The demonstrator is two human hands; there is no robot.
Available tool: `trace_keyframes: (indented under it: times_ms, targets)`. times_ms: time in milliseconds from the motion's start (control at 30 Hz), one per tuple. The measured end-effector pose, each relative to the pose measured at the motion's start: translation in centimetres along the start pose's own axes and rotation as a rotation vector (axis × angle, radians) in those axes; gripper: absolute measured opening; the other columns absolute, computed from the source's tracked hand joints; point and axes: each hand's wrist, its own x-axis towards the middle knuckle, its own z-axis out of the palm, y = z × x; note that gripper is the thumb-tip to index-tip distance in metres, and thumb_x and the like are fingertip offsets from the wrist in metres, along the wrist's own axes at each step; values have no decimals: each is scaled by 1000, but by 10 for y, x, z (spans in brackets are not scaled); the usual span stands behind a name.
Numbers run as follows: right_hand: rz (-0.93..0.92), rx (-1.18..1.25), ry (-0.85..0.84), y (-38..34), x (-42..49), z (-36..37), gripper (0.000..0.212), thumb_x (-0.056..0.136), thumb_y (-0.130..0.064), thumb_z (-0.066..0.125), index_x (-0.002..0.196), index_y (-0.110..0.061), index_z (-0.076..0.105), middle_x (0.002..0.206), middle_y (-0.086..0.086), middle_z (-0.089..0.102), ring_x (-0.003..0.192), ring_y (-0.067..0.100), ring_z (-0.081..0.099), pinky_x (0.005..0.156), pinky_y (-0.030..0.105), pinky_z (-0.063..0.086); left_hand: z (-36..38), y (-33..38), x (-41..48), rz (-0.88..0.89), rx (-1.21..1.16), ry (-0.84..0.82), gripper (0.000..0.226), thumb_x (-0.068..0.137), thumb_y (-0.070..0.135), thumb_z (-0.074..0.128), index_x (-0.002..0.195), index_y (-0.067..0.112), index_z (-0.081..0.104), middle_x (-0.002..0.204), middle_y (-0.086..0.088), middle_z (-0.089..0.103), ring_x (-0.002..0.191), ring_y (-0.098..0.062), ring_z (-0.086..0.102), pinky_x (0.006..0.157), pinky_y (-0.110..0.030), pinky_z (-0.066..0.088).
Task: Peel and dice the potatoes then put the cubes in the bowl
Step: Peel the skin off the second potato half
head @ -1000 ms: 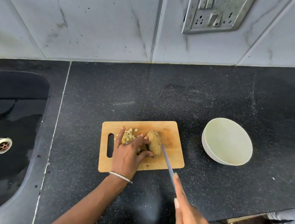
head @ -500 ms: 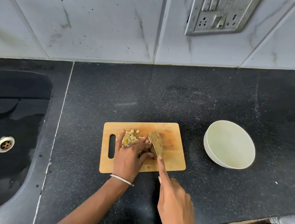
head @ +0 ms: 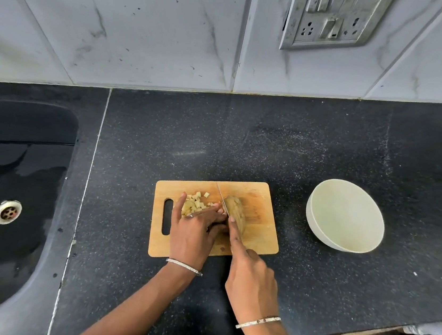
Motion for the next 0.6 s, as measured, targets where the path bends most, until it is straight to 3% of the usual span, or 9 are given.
trace_keyframes:
  times_ms: [167, 333, 500, 600]
  targets:
    - [17, -44, 2, 8, -19, 6, 101, 90, -17, 56, 146, -53, -20, 81, -1, 59, 63, 25, 66, 51, 38, 46, 0, 1, 0, -53, -20, 2, 13, 77, 30, 79, 88, 30, 75, 95, 14, 74, 82, -1, 70, 115, -43, 17]
    - [16, -24, -26, 10, -19, 5, 99, 93, -17, 52, 144, -53, -25, 79, -2, 51, 66, 26, 65, 53, 36, 42, 1, -5, 4, -44, -57, -29, 15, 73, 31, 81, 87, 29, 76, 96, 16, 73, 86, 0, 69, 116, -41, 16]
    - [12, -17, -58, 4, 2, 3, 89, 95, -13, 43, 148, -50, -18, 104, 2, 65, 82, 31, 69, 66, 43, 52, 2, -5, 4, -25, -46, -32, 12, 75, 30, 77, 87, 30, 76, 98, 15, 73, 86, -1, 69, 114, -41, 19]
    - [-8, -18, -67, 4, 3, 6, 90, 95, -13, 42, 146, -50, -21, 101, 1, 65, 80, 31, 69, 65, 43, 52, 1, -6, 4, -22, -27, -27, 11, 76, 32, 74, 87, 32, 76, 99, 15, 73, 86, 0, 69, 113, -42, 19]
